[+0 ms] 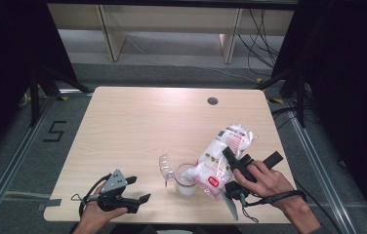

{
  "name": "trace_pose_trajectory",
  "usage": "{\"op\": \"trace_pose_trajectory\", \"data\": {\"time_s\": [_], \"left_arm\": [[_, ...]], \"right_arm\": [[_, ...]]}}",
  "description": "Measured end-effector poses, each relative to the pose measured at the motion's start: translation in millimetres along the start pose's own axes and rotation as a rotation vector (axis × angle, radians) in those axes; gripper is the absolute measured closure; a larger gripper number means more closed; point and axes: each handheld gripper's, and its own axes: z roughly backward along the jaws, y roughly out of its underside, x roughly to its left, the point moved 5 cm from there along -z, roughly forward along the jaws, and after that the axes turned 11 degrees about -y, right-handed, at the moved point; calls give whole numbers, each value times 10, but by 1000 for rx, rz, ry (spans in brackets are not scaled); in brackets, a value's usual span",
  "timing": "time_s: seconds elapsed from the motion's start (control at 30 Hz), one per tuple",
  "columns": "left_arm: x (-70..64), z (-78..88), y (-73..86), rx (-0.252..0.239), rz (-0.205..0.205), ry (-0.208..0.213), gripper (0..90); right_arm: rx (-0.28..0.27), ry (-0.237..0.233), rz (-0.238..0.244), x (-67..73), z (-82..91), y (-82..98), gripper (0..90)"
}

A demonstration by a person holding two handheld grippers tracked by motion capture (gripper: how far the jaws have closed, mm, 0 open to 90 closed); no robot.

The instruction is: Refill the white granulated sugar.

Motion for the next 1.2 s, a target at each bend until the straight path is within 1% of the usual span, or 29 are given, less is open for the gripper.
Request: {"op": "trace_pose_trajectory", "data": {"time_s": [0.03,0.07,0.1,0.13,0.17,0.2,0.23,0.27,0.33,0.43,0.5,0.53,0.6,0.67,0.8,0.87,1.07,1.13,1.17,1.2], "left_arm": [[0,-1,0,-1,-1,0,198],[12,2,0,4,-20,0,199],[22,2,-4,0,-40,1,198],[22,3,-4,0,-40,1,198],[22,2,-4,-1,-39,1,199],[18,2,-5,-2,-35,3,199],[15,1,-4,-2,-29,3,198],[11,-1,-5,-4,-24,-1,199],[11,-1,-4,-4,-24,-1,198],[15,2,-2,0,-29,-1,198],[14,2,-2,0,-28,-1,198],[15,4,-1,4,-30,-6,199],[10,-2,-3,-2,-23,-2,199],[15,1,-2,2,-30,-2,198],[17,0,-2,-1,-30,-1,198],[12,-2,-4,-4,-23,-1,198],[12,-1,-5,-4,-22,1,199],[11,0,-6,-5,-21,2,199],[11,0,-6,-5,-21,3,198],[11,0,-6,-4,-21,3,199]], "right_arm": [[3,0,-8,-2,9,2,818],[-2,-13,-9,-10,7,1,818],[0,-11,-5,-16,7,-1,819],[5,-7,-40,3,12,-3,819],[-1,-19,-28,-8,4,-8,819],[0,-13,-6,-29,3,-6,819],[-2,-3,-15,-24,5,-7,819],[-5,-3,-13,-27,2,-12,820],[-6,-5,-21,-27,2,-14,820],[-2,-5,-16,-24,4,-8,820],[8,-16,-69,21,7,2,820],[12,-17,-84,30,7,4,820],[29,-30,-80,37,4,18,821],[27,-33,-72,36,-6,29,821],[39,-41,-60,36,-10,42,821],[37,-30,-59,37,-16,40,821],[36,-33,-64,38,-20,36,821],[39,-45,-65,33,-15,40,822],[34,-32,-67,28,-17,40,822],[34,-33,-68,27,-16,40,822]]}}
